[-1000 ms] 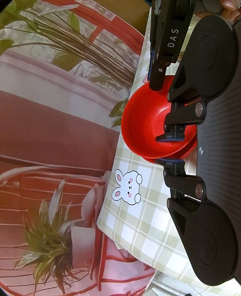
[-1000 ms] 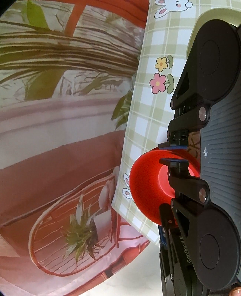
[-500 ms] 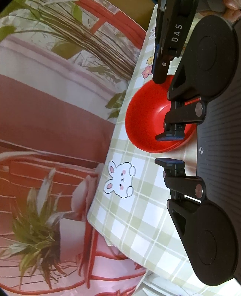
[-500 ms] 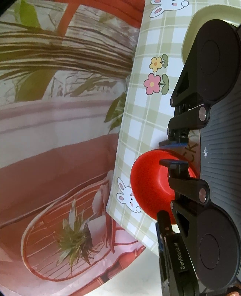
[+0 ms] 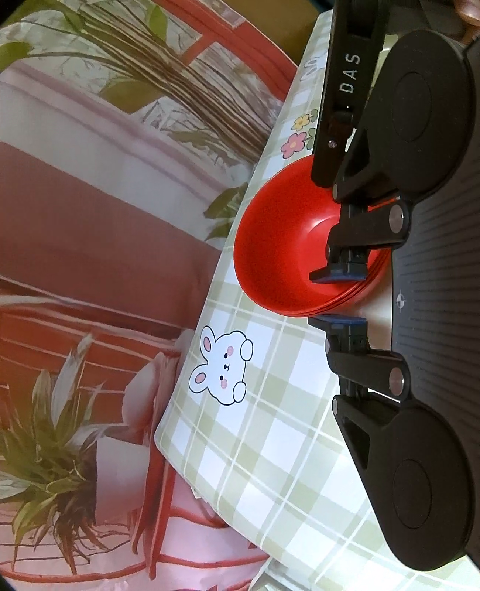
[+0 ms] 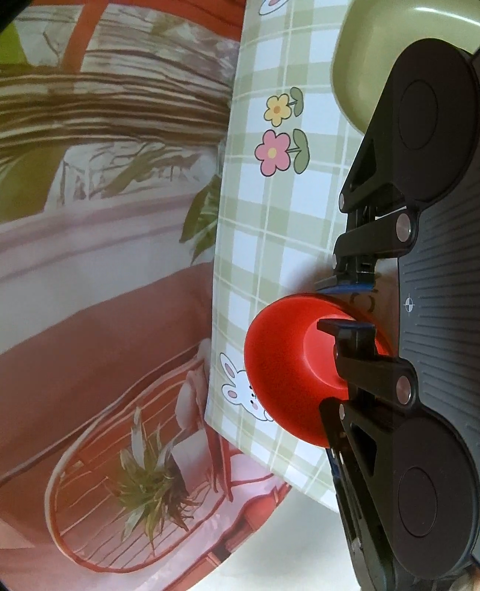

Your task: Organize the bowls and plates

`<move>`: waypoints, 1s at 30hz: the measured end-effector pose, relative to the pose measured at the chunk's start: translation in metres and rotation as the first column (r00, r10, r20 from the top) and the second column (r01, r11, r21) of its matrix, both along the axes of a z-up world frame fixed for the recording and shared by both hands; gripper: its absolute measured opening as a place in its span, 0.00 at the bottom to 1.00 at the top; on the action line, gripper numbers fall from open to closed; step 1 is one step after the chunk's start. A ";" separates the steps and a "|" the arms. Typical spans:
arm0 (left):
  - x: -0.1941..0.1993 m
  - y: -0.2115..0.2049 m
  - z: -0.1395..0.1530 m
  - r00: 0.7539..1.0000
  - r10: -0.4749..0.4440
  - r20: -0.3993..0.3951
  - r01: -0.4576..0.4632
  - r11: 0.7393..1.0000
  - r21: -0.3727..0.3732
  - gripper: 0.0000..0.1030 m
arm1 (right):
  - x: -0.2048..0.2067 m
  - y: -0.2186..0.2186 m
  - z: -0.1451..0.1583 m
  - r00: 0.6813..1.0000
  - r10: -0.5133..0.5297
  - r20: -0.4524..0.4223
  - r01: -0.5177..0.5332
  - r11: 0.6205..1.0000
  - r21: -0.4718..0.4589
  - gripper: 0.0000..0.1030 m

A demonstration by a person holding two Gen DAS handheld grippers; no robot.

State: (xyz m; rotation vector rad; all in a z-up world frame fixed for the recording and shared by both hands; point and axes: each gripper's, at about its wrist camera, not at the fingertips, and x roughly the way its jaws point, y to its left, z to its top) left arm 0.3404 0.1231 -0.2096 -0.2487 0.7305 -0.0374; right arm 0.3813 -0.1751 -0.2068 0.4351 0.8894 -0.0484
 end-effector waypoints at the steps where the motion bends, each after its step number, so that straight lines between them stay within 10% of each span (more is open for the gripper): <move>1: -0.002 0.000 0.000 1.000 0.001 -0.003 -0.001 1.000 0.001 0.17 | -0.002 0.000 0.000 1.000 -0.002 -0.001 0.002 1.000 0.002 0.12; 30: -0.095 -0.071 0.057 0.995 -0.086 0.050 0.084 0.996 0.035 0.18 | -0.142 -0.035 0.064 0.976 -0.146 0.161 0.136 0.988 0.074 0.12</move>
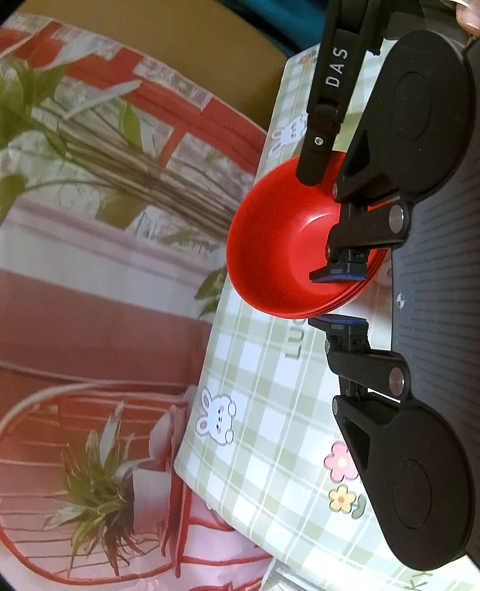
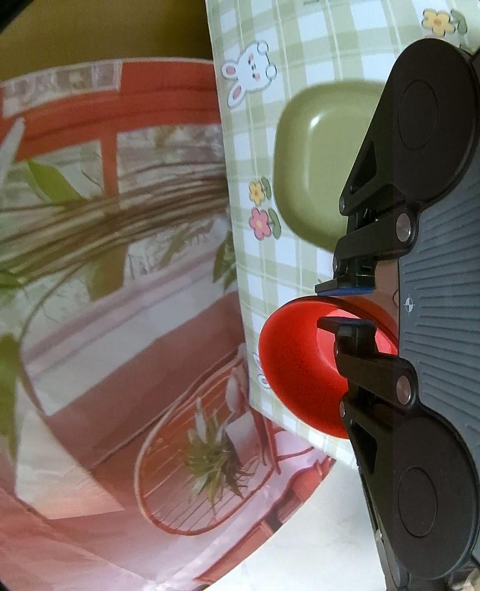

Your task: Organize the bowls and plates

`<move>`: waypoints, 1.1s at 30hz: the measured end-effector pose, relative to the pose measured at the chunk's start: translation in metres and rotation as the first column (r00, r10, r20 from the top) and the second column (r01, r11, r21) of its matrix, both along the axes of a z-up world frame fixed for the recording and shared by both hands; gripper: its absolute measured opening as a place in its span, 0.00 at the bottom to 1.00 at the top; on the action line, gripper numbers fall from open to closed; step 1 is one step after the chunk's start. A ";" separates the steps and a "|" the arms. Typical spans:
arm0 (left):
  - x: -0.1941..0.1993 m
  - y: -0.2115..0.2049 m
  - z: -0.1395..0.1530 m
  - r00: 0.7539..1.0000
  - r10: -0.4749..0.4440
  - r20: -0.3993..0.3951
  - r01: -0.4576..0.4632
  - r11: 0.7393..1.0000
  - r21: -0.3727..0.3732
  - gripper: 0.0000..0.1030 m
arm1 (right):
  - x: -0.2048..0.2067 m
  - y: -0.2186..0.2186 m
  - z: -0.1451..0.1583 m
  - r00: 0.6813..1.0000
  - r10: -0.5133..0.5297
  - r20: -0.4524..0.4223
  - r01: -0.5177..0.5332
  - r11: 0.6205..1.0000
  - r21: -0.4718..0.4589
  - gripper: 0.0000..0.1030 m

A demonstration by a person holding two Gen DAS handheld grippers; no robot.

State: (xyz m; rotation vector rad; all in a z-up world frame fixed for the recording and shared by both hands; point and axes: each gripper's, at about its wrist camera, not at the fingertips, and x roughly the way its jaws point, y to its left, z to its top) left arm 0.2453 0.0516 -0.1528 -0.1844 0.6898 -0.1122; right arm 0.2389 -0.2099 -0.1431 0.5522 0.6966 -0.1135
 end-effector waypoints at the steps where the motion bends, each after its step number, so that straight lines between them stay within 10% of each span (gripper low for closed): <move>1: -0.002 -0.005 0.001 1.000 -0.005 0.000 0.005 1.000 0.001 0.18 | -0.005 -0.003 0.001 1.000 -0.006 0.005 0.006 1.000 0.000 0.12; 33: 0.005 -0.107 -0.022 0.980 -0.194 -0.041 0.195 0.980 0.041 0.19 | -0.085 -0.088 -0.012 0.986 -0.169 0.018 0.168 0.985 0.041 0.12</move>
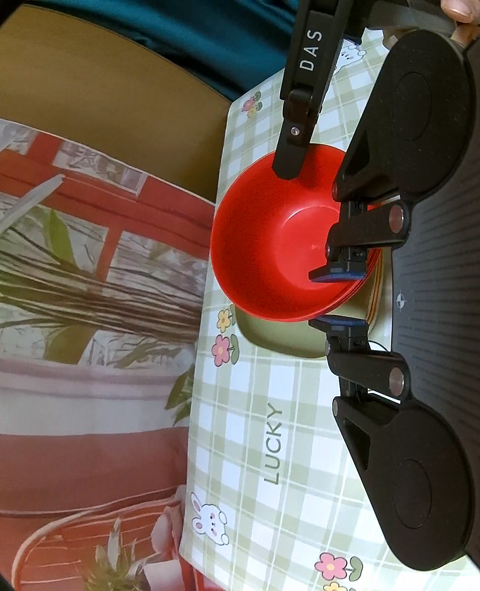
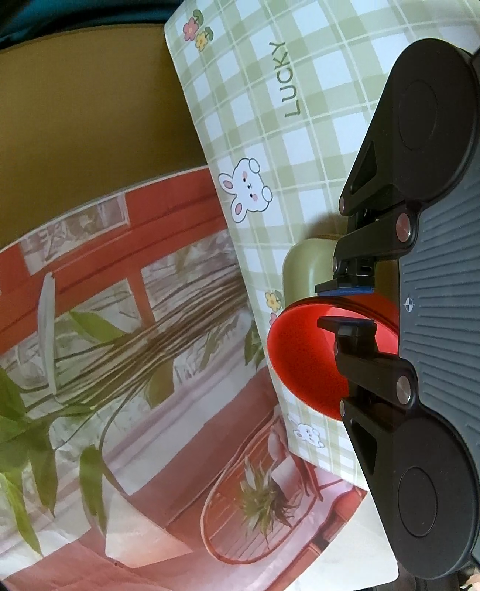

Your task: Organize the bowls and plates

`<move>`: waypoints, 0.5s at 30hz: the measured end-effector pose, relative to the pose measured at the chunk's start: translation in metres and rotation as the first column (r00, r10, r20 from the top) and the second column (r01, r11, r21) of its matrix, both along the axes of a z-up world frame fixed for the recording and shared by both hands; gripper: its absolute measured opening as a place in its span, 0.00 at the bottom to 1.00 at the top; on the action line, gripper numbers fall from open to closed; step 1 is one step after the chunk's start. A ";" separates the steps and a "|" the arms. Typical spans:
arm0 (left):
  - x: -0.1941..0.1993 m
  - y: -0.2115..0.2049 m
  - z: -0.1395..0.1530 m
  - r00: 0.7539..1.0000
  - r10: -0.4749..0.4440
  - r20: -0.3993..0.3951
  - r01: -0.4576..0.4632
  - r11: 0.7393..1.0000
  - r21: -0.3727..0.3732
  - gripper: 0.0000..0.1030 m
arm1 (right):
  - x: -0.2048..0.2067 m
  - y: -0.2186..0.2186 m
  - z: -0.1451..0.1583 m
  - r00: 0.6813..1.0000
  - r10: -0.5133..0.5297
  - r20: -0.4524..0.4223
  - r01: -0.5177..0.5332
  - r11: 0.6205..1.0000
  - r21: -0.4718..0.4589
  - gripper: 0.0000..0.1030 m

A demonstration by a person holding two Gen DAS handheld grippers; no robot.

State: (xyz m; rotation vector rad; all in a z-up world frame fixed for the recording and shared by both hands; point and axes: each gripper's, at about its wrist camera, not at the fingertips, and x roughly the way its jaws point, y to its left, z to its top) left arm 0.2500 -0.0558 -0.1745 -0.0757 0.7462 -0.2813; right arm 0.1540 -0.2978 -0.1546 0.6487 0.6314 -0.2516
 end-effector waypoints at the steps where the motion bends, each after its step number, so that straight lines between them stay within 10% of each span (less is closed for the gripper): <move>1: 0.000 0.000 -0.001 1.000 -0.001 -0.002 0.001 1.000 0.000 0.19 | 0.000 0.000 -0.001 1.000 0.000 -0.001 0.000 1.000 0.000 0.12; 15: 0.010 -0.002 -0.013 1.000 -0.011 -0.009 0.011 1.000 0.011 0.19 | 0.008 -0.002 -0.011 0.999 -0.004 -0.037 0.004 1.000 -0.008 0.12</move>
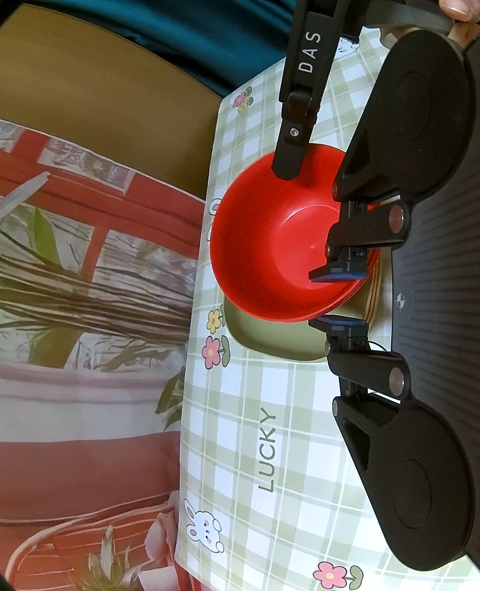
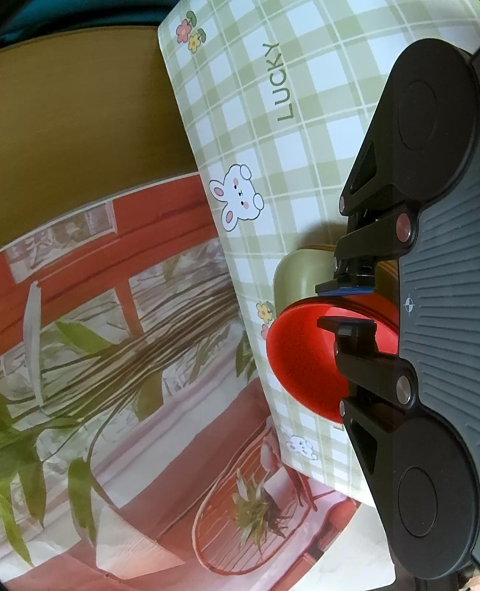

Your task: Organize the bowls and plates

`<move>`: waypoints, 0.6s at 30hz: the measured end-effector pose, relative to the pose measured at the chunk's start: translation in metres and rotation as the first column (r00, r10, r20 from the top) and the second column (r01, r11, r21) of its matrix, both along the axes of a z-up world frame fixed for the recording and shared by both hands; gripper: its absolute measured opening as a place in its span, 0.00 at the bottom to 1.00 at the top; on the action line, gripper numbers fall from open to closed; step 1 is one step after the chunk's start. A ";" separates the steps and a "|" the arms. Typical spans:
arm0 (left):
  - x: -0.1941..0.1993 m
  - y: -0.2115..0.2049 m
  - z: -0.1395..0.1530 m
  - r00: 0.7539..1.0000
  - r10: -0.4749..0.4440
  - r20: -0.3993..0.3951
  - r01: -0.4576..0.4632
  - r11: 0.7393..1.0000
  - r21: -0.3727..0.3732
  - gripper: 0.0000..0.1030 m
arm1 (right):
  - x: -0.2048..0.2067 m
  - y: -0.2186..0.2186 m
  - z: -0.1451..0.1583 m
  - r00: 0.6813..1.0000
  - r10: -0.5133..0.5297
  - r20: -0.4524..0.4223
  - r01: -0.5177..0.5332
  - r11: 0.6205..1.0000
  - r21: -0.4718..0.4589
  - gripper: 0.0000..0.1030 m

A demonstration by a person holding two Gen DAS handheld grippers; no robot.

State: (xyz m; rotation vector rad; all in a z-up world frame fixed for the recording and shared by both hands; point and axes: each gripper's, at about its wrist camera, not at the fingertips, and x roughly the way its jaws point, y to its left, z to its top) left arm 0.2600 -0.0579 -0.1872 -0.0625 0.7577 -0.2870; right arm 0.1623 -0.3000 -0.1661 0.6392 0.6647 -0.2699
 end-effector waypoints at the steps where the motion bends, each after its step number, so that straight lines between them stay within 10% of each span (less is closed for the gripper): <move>1: 0.001 -0.001 0.000 1.000 -0.001 0.002 0.001 1.000 0.001 0.19 | 0.001 -0.001 -0.001 1.000 -0.001 -0.002 0.001 1.000 -0.001 0.12; 18: 0.017 -0.007 -0.016 1.000 -0.012 -0.005 0.012 0.999 0.044 0.19 | 0.012 -0.009 -0.026 0.998 0.006 -0.055 -0.006 1.000 0.003 0.12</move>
